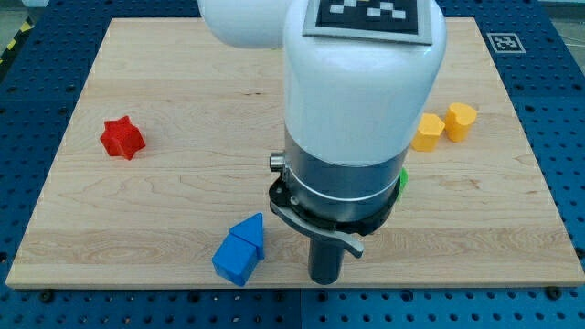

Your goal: Move the red circle right to the blue blocks

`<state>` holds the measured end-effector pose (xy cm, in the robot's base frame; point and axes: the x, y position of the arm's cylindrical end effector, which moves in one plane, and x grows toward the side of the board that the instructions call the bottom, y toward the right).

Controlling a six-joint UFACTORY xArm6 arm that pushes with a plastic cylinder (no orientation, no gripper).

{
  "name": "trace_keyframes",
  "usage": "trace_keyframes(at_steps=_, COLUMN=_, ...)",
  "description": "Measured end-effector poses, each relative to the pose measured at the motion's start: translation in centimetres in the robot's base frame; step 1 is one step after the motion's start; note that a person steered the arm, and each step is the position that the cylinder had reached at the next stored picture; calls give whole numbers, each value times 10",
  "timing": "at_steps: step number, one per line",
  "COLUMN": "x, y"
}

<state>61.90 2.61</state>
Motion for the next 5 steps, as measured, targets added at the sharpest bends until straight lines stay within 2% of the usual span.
trace_keyframes(at_steps=1, x=-7, y=3)
trace_keyframes(at_steps=3, x=-43, y=57)
trace_keyframes(at_steps=5, x=-89, y=61)
